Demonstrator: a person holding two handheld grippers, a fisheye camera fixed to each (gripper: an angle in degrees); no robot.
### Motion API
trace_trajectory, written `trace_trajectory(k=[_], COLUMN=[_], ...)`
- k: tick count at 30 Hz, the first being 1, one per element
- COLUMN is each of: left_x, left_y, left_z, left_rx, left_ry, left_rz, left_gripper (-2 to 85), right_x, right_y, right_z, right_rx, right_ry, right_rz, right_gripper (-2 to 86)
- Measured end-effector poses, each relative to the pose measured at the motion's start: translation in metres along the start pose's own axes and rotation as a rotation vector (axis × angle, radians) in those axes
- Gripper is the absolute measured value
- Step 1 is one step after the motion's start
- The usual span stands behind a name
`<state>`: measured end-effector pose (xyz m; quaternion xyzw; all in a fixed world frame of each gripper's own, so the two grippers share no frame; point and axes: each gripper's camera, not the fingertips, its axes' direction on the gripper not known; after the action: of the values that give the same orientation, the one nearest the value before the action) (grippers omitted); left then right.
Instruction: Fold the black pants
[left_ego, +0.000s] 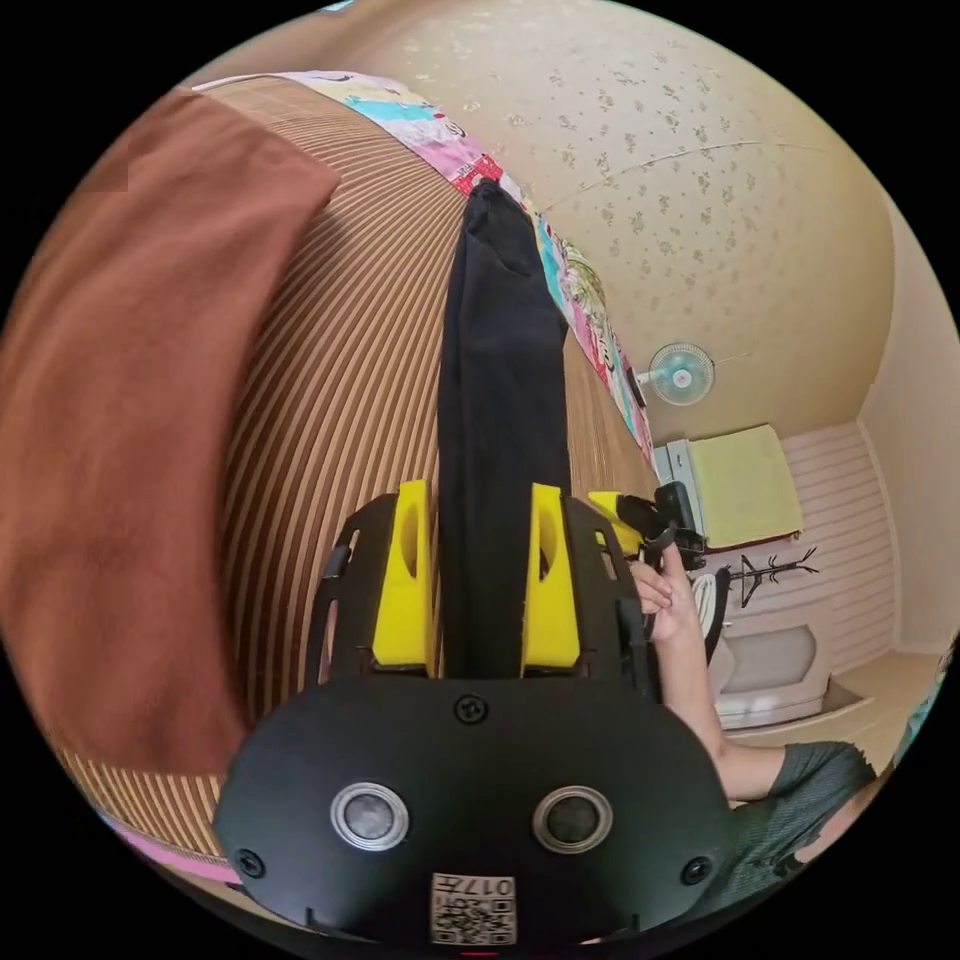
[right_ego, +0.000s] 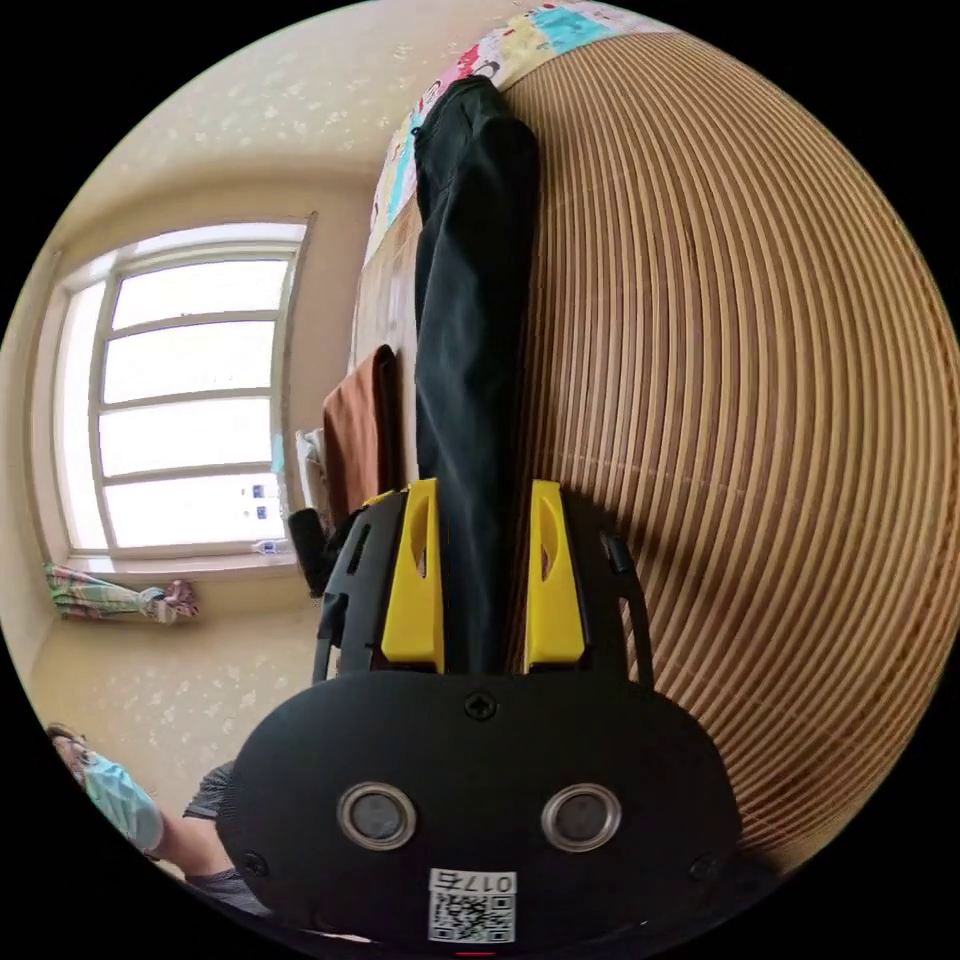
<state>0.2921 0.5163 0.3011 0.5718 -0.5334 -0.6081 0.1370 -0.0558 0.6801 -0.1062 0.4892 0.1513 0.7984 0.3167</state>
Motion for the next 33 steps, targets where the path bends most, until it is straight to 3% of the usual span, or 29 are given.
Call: trace_trajectory(k=[2, 3, 10, 15, 19, 22, 24, 29, 33], left_x=[-0.005, -0.01, -0.029, -0.031, 0.003, 0.051, 0.086, 0.186, 0.271], left_y=[-0.017, -0.027, -0.052, -0.031, -0.002, 0.027, 0.048, 0.112, 0.169], left_z=[0.008, 0.012, 0.025, -0.004, -0.058, -0.104, -0.132, -0.214, -0.281], left_rx=[-0.042, -0.08, -0.284, -0.183, -0.059, -0.007, 0.014, 0.175, 0.348], left_ry=[0.052, 0.079, 0.185, 0.478, 0.684, 0.801, 0.803, 0.555, 0.541], left_rz=[-0.011, -0.031, -0.063, -0.047, 0.085, 0.224, 0.307, 0.48, 0.682], left_gripper=[13.1, 11.8, 3.0, 1.6, 2.7, 6.2, 8.1, 3.4, 2.3], right_x=[0.028, 0.032, 0.032, 0.041, 0.002, -0.044, -0.073, -0.164, -0.234], right_y=[-0.003, -0.002, 0.003, 0.028, 0.059, 0.1, 0.129, 0.225, 0.284], right_z=[-0.003, -0.004, -0.022, -0.037, -0.064, -0.103, -0.128, -0.192, -0.232], right_rx=[-0.022, -0.023, -0.06, -0.024, -0.044, -0.04, -0.037, 0.036, 0.078], right_ry=[-0.252, -0.283, -0.288, -0.465, -0.753, -0.805, -0.781, -0.71, -0.681], right_rz=[0.099, 0.111, 0.104, 0.072, -0.171, -0.405, -0.516, -0.77, -0.915], right_gripper=[12.7, 12.4, 7.5, 3.4, 2.5, 2.0, 1.7, 1.3, 1.4])
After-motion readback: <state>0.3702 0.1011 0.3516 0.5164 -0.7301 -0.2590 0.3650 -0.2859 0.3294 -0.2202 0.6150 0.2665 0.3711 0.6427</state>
